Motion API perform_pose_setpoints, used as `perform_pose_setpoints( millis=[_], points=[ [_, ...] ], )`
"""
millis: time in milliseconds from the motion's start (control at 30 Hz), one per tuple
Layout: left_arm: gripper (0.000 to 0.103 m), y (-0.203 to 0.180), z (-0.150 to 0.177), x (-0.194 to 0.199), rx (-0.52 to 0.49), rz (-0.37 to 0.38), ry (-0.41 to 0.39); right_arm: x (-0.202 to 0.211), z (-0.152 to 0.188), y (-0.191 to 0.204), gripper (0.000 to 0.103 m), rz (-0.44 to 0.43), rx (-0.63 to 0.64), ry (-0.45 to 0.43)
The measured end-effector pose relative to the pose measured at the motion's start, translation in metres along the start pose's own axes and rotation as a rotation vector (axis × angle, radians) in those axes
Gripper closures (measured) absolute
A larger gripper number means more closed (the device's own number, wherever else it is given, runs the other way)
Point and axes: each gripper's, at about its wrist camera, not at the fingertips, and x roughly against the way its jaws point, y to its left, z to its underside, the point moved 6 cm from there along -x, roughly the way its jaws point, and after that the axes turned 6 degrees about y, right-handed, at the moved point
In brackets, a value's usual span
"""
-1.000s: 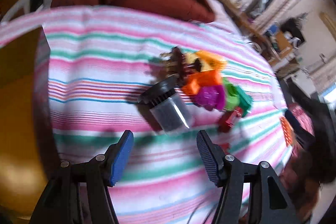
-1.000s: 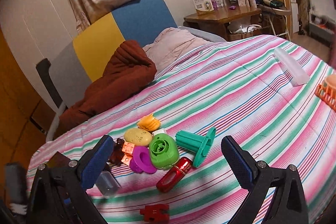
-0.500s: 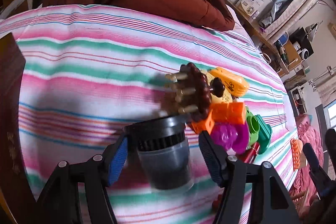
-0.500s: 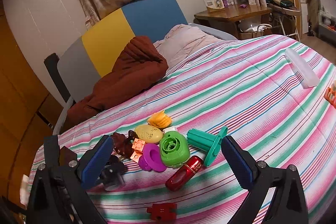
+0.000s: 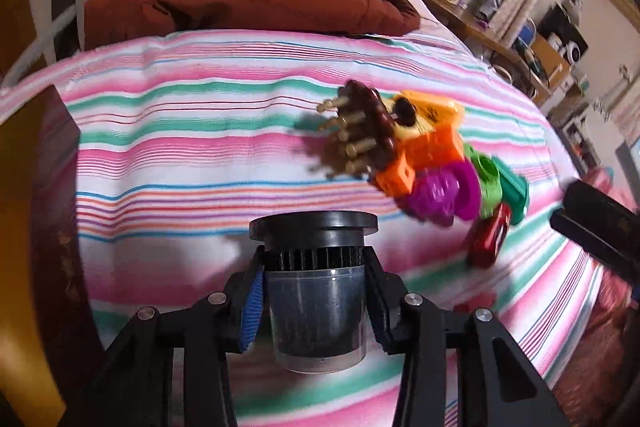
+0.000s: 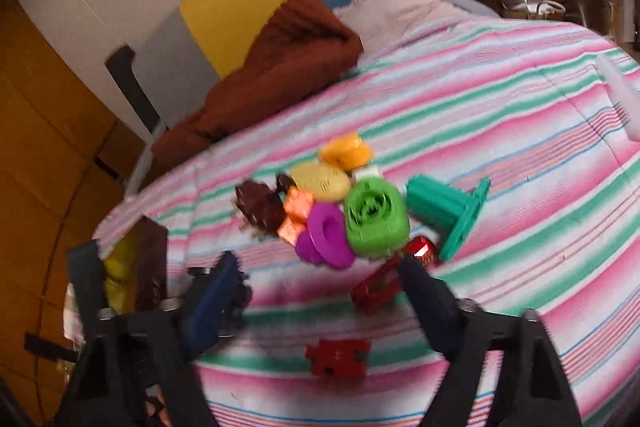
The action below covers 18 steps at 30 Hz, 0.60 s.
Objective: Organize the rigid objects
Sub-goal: 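Grasp the red puzzle piece with the right gripper while the left gripper lifts the cup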
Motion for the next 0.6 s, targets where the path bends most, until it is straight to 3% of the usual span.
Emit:
perform_pose_setpoints(
  millis=[67, 300, 467, 600],
  points=[
    [0.059, -0.002, 0.009, 0.005, -0.019, -0.005, -0.007, -0.004, 0.005, -0.001, 0.041, 0.013, 0.003, 0.027],
    [0.059, -0.007, 0.033, 0.012, -0.081, -0.045, -0.051, -0.023, 0.025, 0.009, 0.042, -0.019, 0.059, 0.169],
    [0.059, -0.009, 0.034, 0.013, -0.101, -0.059, -0.06, -0.044, 0.043, 0.006, 0.042, 0.056, 0.084, 0.294],
    [0.059, -0.008, 0.035, 0.009, -0.097, -0.058, -0.054, -0.047, 0.048, 0.012, 0.041, 0.065, 0.118, 0.314]
  ],
)
